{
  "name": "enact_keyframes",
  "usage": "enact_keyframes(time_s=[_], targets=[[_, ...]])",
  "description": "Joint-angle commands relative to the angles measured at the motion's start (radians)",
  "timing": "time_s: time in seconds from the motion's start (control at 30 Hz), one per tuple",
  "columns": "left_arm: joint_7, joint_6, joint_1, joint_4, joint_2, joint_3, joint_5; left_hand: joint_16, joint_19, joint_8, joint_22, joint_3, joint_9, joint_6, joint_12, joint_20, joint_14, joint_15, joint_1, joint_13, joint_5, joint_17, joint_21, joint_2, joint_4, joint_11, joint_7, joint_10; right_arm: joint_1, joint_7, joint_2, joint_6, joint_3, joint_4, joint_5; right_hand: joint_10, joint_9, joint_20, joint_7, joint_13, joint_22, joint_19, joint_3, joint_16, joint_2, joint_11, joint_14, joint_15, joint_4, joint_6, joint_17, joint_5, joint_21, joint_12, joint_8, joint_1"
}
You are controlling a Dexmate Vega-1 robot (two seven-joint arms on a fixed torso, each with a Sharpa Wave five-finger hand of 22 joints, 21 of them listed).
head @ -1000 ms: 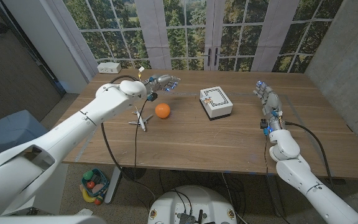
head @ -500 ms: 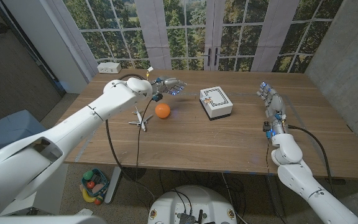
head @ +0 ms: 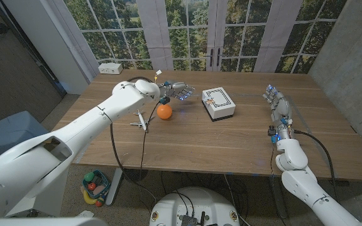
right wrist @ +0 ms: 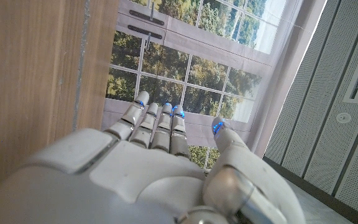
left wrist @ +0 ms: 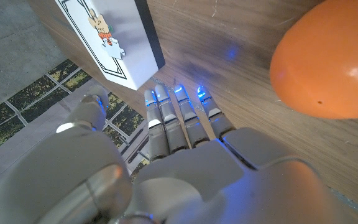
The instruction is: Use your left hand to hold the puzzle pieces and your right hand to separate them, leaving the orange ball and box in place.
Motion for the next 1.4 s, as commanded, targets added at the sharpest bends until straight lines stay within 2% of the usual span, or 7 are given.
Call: enact_keyframes(time_s=[0.03,0.4,0.53,0.77,0.93,1.27,1.4], targets=[[0.002,0.013,-0.004,0.043,-0.051,0.017,-0.013,0.012,0.015,0.006,0.006,-0.007,0.002,0.015,0.009,0.003,0.013,-0.034,0.019,0.008,0.002,0.007,0.014,0.002,-0.002,-0.002,-0.001,0.016,-0.010,0.018,0.011,0.046,-0.003,0.012,-0.020,0.012,0.003,-0.046,0.002,0.003,0.004,0.012,0.000,0.009,0.003,-0.002,0.008,-0.016,-0.007,0.009,0.000,-0.003,-0.003,0.001,0.004,0.009],[0.004,0.020,-0.022,0.085,-0.090,0.024,-0.030,0.025,0.022,0.003,0.012,-0.003,0.002,0.020,0.015,0.012,0.018,-0.028,0.045,0.020,0.004,0.011,0.024,0.021,-0.004,0.003,0.004,0.025,-0.012,0.032,0.005,0.052,-0.019,0.010,-0.044,0.015,0.003,-0.045,0.004,0.003,0.004,0.014,-0.001,0.009,0.003,-0.005,0.008,-0.018,-0.012,0.015,-0.001,-0.002,-0.007,0.001,0.005,0.011],[0.000,0.024,-0.032,0.105,-0.104,0.026,-0.039,0.033,0.020,0.001,0.016,0.010,0.003,0.022,0.018,0.019,0.018,-0.021,0.068,0.028,0.008,0.016,0.029,0.053,-0.003,0.006,0.011,0.028,-0.011,0.045,0.007,0.062,-0.029,0.014,-0.047,0.017,0.003,-0.046,0.004,0.003,0.004,0.014,-0.001,0.009,0.003,-0.005,0.008,-0.018,-0.014,0.019,-0.001,-0.002,-0.009,0.001,0.006,0.012],[0.001,0.045,-0.062,0.139,-0.131,0.045,-0.037,0.041,0.022,-0.002,0.021,0.017,0.003,0.022,0.020,0.025,0.021,-0.017,0.088,0.037,0.011,0.020,0.035,0.074,-0.006,0.015,0.020,0.028,-0.012,0.050,0.011,0.076,-0.046,0.012,-0.073,0.021,0.003,-0.046,0.003,0.003,0.004,0.016,-0.002,0.009,0.003,-0.007,0.008,-0.018,-0.018,0.022,-0.002,-0.002,-0.012,0.001,0.006,0.014],[-0.018,0.013,-0.077,0.169,-0.139,0.066,-0.023,0.048,0.028,-0.003,0.024,0.015,0.002,0.028,0.025,0.023,0.027,-0.021,0.097,0.043,0.010,0.021,0.041,0.074,-0.008,0.019,0.022,0.039,-0.013,0.052,0.012,0.083,-0.049,0.013,-0.079,0.026,0.003,-0.046,0.003,0.004,0.004,0.017,-0.003,0.009,0.003,-0.009,0.009,-0.019,-0.021,0.025,-0.002,-0.002,-0.014,0.002,0.006,0.015],[-0.053,-0.007,-0.094,0.224,-0.165,0.081,-0.024,0.061,0.040,-0.008,0.027,-0.001,0.001,0.032,0.033,0.021,0.041,-0.027,0.103,0.053,0.005,0.022,0.052,0.050,-0.012,0.012,0.023,0.053,-0.018,0.031,0.012,0.084,-0.044,0.010,-0.096,0.030,0.003,-0.045,0.003,0.004,0.004,0.018,-0.005,0.010,0.003,-0.005,0.009,-0.020,-0.024,0.030,-0.003,-0.002,-0.018,0.003,0.006,0.017],[-0.068,-0.034,-0.093,0.252,-0.178,0.079,-0.030,0.069,0.046,-0.031,0.029,-0.006,-0.001,-0.005,0.037,0.021,0.041,-0.029,0.112,0.060,0.004,0.025,0.057,0.047,-0.011,0.011,0.026,0.058,-0.020,0.027,0.011,0.081,-0.043,0.009,-0.097,0.032,0.003,-0.045,0.004,0.004,0.004,0.020,-0.006,0.010,0.003,-0.004,0.009,-0.020,-0.026,0.032,-0.003,-0.002,-0.019,0.002,0.006,0.017]])
